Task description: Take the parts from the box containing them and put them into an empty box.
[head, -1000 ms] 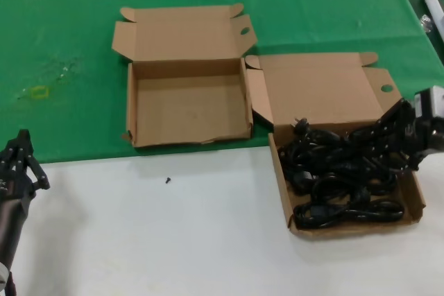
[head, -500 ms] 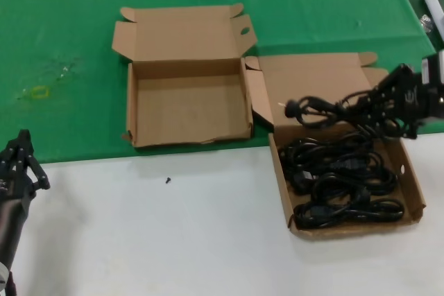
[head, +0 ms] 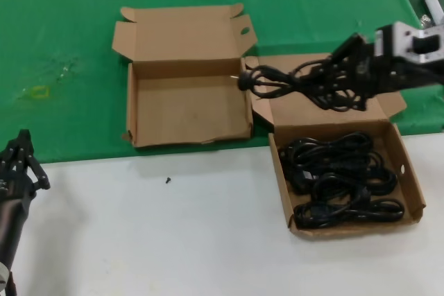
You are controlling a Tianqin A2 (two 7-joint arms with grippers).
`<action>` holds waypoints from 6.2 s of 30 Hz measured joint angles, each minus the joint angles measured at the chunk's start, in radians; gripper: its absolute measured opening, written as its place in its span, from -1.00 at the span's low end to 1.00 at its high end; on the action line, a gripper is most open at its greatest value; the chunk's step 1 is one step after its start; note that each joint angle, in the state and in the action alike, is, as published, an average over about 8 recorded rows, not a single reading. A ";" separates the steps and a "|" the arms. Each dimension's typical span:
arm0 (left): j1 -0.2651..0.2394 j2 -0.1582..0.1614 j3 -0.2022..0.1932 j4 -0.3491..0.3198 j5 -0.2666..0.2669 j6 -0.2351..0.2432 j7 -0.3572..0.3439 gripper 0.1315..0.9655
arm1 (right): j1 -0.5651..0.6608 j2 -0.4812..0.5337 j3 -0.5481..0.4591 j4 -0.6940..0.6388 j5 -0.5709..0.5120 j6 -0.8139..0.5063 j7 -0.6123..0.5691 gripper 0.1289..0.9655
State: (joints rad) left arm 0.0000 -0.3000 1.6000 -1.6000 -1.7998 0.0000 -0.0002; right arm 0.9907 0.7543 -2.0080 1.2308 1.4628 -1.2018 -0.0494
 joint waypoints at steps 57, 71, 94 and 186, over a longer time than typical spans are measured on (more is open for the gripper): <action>0.000 0.000 0.000 0.000 0.000 0.000 0.000 -0.97 | 0.308 -0.661 0.017 -1.075 0.053 0.343 -0.811 -0.76; 0.000 0.000 0.000 0.000 0.000 0.000 0.000 -0.97 | 0.289 -0.644 0.027 -1.020 0.042 0.345 -0.723 -0.26; 0.000 0.000 0.000 0.000 0.000 0.000 0.000 -0.89 | 0.122 -0.535 0.028 -0.654 0.034 0.390 -0.427 0.71; 0.000 0.000 0.000 0.000 0.000 0.000 0.000 1.00 | -0.951 -0.457 0.395 0.333 0.327 1.173 0.033 1.00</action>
State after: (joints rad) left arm 0.0000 -0.3000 1.6000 -1.6000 -1.8000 0.0000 0.0000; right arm 0.0393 0.2972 -1.6134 1.5639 1.7893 -0.0287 -0.0168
